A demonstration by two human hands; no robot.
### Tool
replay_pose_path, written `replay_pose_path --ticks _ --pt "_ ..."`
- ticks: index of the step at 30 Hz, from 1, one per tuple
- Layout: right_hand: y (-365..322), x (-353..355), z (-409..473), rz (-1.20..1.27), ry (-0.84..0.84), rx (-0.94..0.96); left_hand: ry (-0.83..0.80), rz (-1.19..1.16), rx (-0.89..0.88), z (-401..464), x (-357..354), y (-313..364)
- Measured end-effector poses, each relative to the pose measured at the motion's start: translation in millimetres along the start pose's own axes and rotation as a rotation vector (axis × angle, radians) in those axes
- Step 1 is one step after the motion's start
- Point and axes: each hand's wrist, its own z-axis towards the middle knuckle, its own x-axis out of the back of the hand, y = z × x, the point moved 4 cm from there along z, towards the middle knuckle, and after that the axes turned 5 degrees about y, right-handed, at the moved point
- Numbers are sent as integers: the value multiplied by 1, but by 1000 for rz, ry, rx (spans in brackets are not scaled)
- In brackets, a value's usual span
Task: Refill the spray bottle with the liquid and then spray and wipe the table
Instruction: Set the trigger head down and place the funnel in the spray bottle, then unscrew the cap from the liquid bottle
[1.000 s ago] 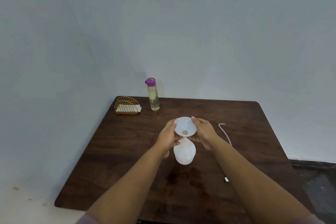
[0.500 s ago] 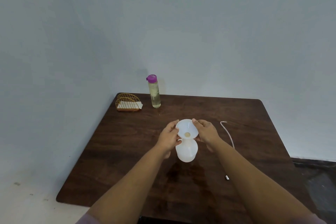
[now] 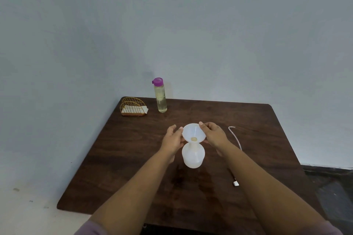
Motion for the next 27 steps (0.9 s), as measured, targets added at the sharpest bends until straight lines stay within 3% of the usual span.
replay_pose_path --ticks 10,14,27 --pt "-53 3 4 -313 172 311 174 106 -115 16 41 28" --pt "-85 -16 10 -391 157 447 188 76 -131 35 63 51" --pt "-185 -134 128 -607 4 471 159 126 -152 165 128 113"
